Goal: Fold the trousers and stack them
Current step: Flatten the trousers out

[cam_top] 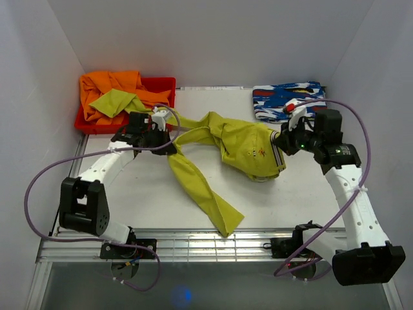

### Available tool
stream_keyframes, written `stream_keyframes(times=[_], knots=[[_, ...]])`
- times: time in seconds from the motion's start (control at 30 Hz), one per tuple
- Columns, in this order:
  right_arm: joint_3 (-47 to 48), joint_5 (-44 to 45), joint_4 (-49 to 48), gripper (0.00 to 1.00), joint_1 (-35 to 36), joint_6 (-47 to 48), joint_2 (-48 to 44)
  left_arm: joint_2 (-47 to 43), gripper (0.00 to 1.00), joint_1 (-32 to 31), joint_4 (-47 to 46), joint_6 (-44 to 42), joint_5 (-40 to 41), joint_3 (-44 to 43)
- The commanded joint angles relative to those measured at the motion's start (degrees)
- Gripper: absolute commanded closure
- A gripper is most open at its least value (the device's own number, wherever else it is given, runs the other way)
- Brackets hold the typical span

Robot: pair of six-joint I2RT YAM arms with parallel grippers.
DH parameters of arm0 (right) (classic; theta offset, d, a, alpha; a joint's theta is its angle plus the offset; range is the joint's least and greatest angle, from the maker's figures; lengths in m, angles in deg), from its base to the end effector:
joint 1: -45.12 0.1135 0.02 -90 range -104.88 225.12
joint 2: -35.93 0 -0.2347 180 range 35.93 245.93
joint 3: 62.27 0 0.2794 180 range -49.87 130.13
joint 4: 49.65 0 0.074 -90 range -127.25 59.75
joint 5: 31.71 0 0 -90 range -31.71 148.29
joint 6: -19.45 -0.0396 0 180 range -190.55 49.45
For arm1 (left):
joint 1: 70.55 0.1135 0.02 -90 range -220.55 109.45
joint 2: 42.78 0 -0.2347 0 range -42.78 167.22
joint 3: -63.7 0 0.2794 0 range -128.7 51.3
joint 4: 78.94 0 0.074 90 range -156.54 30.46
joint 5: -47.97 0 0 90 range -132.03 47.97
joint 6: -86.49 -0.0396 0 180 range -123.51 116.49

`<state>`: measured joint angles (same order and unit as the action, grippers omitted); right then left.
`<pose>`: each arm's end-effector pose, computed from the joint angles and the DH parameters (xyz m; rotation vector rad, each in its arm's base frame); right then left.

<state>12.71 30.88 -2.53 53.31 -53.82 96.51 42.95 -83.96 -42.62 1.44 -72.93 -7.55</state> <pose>0.2618 0.0561 0.3284 -0.7194 1.9716 0.4213 0.3273 -0.0989 0.1940 0.4187 2.4113 -0.8029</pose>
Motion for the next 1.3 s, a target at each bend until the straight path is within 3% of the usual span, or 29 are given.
stream_keyframes(times=[0.0, 0.17, 0.2, 0.37, 0.43, 0.63, 0.8, 0.97, 1.07, 1.13, 1.17, 1.27], knots=[[5.08, -0.97, 2.46, 0.92, -4.92, 6.99, -2.65, -10.04, 1.0, 3.29, 11.3, -13.38, 3.19, -4.95], [5.61, 4.74, 2.28, 0.92, -9.22, 9.63, -6.87, -16.82, 1.0, 13.48, 14.04, -17.42, 10.05, -7.86], [5.96, 5.44, 2.11, 0.92, -9.59, 9.72, -7.48, -18.92, 1.0, 18.72, 14.05, -17.61, 10.93, -8.12], [9.04, 12.56, 1.93, 0.92, -11.7, 10.08, -9.77, -23.76, 1.0, 29.92, 14.39, -23.13, 12.52, -10.31], [9.13, 13.79, 2.28, 0.92, -12.49, 10.77, -10.56, -25.69, 1.0, 34.66, 16.5, -29.62, 9.38, -10.41], [6.76, 10.74, 8.07, 0.92, -12.67, 13.41, -9.08, -29.22, 1.0, 38.11, 24.68, -45.1, 0.93, -8.74], [-2.0, 0.28, 16.87, 0.92, -12.67, 15.96, -10.56, -31.5, 1.0, 38.02, 27.23, -48.98, -3.64, -7.69], [-6.86, -2.2, 17.92, 0.92, -12.67, 18.07, -11.01, -29.76, 1.0, 38.11, 30.92, -53.9, -8.21, -6.19], [-8.71, 0.08, 18.71, 0.84, -12.58, 20.43, -6.1, -25.28, 1.0, 38.11, 31.27, -53.12, -8.83, -6.45], [-8.36, 2.27, 19.59, 0.64, -12.58, 22.81, -1.0, -21.42, 1.0, 38.11, 31.27, -51.8, -9.53, -6.8], [-8.1, 3.07, 20.03, 0.45, -12.58, 25.78, 0.32, -20.09, 1.0, 37.85, 31.62, -51.45, -10.49, -6.89], [-5.74, 7.55, 19.69, 0.16, -12.58, 28.79, 2.79, -15.35, 0.96, 36.88, 32.24, -49.69, -10.85, -7.42]])
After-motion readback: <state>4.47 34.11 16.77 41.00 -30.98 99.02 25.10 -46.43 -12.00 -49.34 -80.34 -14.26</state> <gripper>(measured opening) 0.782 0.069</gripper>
